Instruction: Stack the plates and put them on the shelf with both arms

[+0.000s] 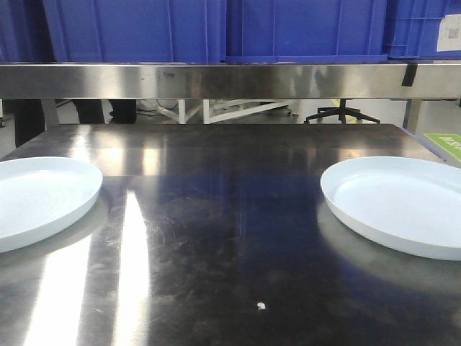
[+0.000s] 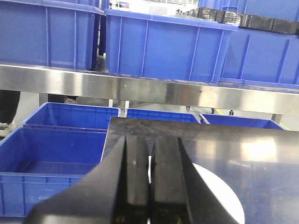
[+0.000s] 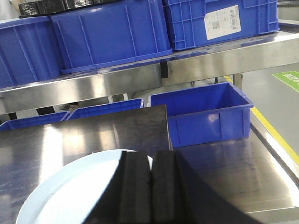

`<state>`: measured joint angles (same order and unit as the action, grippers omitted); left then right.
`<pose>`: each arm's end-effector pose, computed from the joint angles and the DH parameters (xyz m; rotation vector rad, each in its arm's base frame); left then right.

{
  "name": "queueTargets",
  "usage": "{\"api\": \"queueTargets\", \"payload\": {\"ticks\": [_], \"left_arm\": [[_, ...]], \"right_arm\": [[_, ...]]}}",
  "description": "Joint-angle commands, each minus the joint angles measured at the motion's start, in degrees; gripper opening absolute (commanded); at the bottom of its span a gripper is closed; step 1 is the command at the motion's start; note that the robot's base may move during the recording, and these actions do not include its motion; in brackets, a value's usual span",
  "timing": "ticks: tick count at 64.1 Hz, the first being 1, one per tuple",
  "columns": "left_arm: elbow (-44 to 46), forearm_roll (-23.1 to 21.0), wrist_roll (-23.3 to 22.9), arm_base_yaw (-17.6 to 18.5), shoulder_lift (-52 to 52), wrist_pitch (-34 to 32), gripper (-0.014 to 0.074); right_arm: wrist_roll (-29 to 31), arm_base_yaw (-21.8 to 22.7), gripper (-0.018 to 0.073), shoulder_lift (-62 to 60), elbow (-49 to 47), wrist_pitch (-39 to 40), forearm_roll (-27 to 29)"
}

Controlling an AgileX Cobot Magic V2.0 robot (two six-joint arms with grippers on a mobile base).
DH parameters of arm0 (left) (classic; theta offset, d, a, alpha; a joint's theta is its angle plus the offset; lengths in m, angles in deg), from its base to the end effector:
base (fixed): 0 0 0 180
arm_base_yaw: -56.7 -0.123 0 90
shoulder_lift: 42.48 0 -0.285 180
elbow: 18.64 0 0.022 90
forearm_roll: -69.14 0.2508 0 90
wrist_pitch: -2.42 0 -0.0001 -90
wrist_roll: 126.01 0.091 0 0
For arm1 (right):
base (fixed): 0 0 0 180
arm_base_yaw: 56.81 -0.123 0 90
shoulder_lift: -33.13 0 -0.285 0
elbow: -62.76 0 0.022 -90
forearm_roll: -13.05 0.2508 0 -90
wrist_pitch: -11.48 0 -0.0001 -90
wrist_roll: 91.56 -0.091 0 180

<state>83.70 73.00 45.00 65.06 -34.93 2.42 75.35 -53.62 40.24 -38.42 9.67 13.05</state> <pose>0.0557 -0.0082 0.2108 0.0420 1.4895 -0.1903 0.0566 -0.0032 0.2015 0.2171 1.5175 0.1376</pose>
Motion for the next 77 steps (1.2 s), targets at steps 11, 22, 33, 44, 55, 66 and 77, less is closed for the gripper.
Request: {"api": "queueTargets", "payload": {"ticks": [11, 22, 33, 44, 55, 66, 77], "left_arm": [[-0.1, -0.4, 0.0, 0.0, -1.2, -4.6, 0.0082], [-0.1, -0.4, 0.0, 0.0, -1.2, -4.6, 0.0082], [-0.1, 1.4, 0.7, 0.0, -1.1, -4.6, 0.0082], [3.1, 2.1, 0.6, 0.0, 0.1, -3.8, 0.0082], [20.2, 0.4, 0.3, 0.5, 11.6, 11.5, 0.0082], [37.8, 3.0, 0.3, 1.8, 30.6, 28.7, 0.0082], [45.5, 4.5, 0.3, 1.8, 43.9, 34.5, 0.0082]], "right_arm": [[0.1, 0.3, 0.0048, -1.0, 0.0, 5.3, 0.0], [0.1, 0.3, 0.0048, -1.0, 0.0, 5.3, 0.0], [0.1, 0.3, 0.0048, -1.0, 0.0, 5.3, 0.0], [0.1, 0.3, 0.0048, -1.0, 0.0, 5.3, 0.0], [0.1, 0.3, 0.0048, -1.0, 0.0, 5.3, 0.0], [0.1, 0.3, 0.0048, -1.0, 0.0, 5.3, 0.0], [0.1, 0.3, 0.0048, -1.0, 0.0, 5.3, 0.0]]}}
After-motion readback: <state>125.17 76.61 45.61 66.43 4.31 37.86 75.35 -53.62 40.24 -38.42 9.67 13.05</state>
